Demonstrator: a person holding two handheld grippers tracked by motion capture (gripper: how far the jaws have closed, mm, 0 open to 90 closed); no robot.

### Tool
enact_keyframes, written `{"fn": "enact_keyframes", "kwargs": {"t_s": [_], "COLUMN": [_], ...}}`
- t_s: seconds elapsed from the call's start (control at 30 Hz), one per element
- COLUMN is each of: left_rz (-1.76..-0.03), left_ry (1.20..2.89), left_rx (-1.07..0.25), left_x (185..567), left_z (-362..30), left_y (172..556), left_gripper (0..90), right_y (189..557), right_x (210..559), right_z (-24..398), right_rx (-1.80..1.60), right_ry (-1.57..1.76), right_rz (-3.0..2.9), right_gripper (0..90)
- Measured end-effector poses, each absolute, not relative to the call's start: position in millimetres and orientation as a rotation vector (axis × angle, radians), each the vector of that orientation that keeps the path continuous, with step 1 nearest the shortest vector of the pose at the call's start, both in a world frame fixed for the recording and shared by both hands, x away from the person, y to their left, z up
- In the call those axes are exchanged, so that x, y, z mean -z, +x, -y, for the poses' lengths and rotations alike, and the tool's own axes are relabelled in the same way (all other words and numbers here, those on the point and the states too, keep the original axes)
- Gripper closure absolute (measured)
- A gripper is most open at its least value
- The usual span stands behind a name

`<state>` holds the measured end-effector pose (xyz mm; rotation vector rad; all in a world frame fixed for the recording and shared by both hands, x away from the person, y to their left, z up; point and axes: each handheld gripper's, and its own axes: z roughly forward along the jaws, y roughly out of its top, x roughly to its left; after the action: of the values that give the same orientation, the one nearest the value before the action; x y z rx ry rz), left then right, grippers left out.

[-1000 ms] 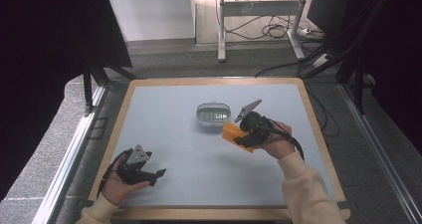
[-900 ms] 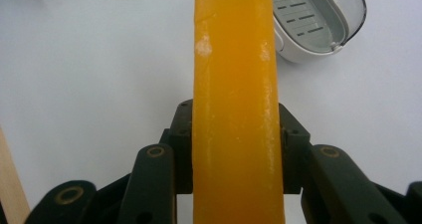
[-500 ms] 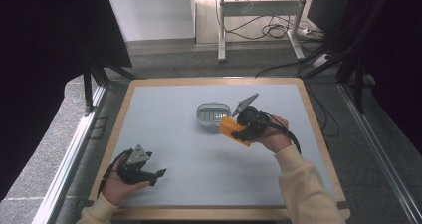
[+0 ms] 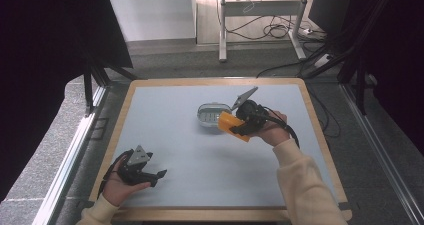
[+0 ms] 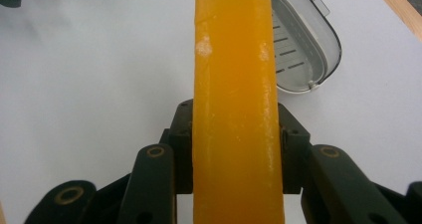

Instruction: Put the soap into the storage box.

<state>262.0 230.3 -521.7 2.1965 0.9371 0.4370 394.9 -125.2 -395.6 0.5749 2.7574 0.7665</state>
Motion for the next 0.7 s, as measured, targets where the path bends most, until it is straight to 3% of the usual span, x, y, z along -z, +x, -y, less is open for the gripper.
{"fn": "enact_keyframes", "kwargs": {"t_s": [0.7], "left_rz": [-0.933], "left_ry": [2.191], "left_rx": [-0.441], "left_x": [521], "left_z": [-231], "left_y": [262], "left_gripper": [18.9], "right_y": [415], "right_x": [392], "right_z": [109], "right_rx": [-0.756], "right_ry": [0.52], "right_rz": [-2.797], "right_gripper": [61.9]}}
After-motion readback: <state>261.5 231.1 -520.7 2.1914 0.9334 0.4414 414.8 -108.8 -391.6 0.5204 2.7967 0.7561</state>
